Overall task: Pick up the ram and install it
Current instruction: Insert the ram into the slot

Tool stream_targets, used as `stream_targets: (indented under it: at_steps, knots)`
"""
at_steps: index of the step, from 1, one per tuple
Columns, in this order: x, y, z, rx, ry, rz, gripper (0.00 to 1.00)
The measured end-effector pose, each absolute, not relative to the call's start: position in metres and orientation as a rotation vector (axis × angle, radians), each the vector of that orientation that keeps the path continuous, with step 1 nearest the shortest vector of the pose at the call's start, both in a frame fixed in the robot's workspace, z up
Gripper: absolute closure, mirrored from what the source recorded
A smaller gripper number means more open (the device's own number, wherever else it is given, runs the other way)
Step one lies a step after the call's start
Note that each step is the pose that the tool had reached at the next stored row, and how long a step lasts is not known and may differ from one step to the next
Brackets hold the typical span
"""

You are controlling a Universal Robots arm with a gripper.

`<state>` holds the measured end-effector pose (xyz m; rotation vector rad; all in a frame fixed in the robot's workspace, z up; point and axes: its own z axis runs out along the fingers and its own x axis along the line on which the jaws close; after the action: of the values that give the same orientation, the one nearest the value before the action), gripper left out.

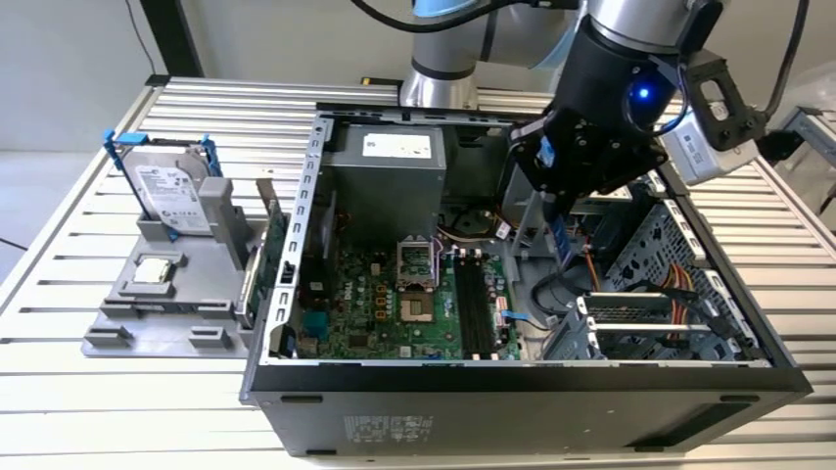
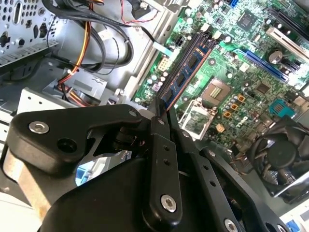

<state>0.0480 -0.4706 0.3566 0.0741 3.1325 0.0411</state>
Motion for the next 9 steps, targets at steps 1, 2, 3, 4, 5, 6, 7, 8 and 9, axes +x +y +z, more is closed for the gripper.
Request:
stream_targets:
  at_steps: [1,2,3,4,5,6,7,8,9]
  knots:
    - [0.0480,-0.4706,0.3554,0.070,3.133,0.041,1.00]
    - [0.0480,-0.4706,0.3542,0.065,3.133,0.041,1.00]
    - [0.0480,-0.4706,0.3533,0.062,3.133,0.041,1.00]
    - [0.0480,-0.4706,0.3523,0.060,3.133,0.041,1.00]
    - [0.0480,-0.4706,0.3513,0.059,3.133,0.041,1.00]
    - [0.0480,-0.4706,0.3507,0.059,3.133,0.041,1.00]
    - [0.0480,-0.4706,0.3508,0.059,3.133,0.040,1.00]
    - [0.0480,-0.4706,0.3508,0.059,3.133,0.040,1.00]
    - [0.0480,-0.4706,0.3508,0.059,3.133,0.040,1.00]
